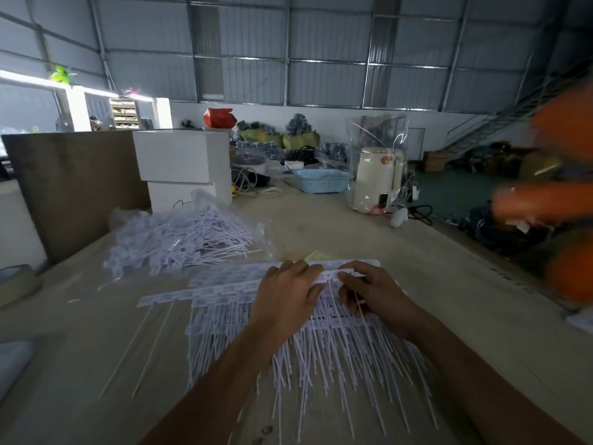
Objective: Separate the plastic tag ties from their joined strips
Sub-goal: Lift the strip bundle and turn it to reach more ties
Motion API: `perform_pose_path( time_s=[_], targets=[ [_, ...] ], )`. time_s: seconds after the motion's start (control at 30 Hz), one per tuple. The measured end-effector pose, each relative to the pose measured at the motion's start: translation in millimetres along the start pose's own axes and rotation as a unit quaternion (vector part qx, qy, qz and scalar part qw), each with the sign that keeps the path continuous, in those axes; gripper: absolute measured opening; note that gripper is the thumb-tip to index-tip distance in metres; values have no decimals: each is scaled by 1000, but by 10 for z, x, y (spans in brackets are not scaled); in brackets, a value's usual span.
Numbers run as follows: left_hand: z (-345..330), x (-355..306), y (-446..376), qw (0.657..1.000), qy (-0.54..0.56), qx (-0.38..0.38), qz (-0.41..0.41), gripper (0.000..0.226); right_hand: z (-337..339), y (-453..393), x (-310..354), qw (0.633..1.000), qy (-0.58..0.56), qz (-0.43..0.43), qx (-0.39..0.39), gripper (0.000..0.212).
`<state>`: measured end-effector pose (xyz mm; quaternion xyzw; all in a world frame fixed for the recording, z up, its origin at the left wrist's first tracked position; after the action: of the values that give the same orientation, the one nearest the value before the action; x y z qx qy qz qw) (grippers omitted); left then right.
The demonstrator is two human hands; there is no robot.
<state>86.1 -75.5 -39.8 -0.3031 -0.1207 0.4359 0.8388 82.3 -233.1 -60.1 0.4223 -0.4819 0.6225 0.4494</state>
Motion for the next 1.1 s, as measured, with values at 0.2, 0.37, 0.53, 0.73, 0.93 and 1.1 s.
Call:
perform_pose_path(
  time_s=[0.2,0.37,0.53,0.73,0.93,1.1],
  targets=[
    [-13,1,-7,1000,-8,2,-11,35,5,-27,-32,1000,10,17,-7,21],
    [-32,-15,-18,1000,-5,-5,-6,32,64,-40,-17,998,57,33,-23,15],
    [-86,-83,-29,1000,1,19,-7,37,145,2,32,994,89,41,-47,15],
    [-134,-49,-50,1000,2,18,-5,38,148,-11,-5,992,95,57,-58,17],
    [-164,-33,-60,1000,3,20,-4,38,168,-10,11,992,99,63,-51,18],
    [-95,-22,-55,1000,8,10,-4,36,171,-21,1,992,98,61,-50,18]
  ],
)
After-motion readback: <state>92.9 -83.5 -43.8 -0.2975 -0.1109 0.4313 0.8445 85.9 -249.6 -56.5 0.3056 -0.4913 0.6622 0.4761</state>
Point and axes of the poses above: each hand's wrist, its own y-axis away from the middle knuckle, its own z-axis out of the back of the hand, x = y × z, the point moved 7 cm from there along -y, towards the middle knuckle, and after that the axes turned 1 degree about x, right-handed, at the moved point
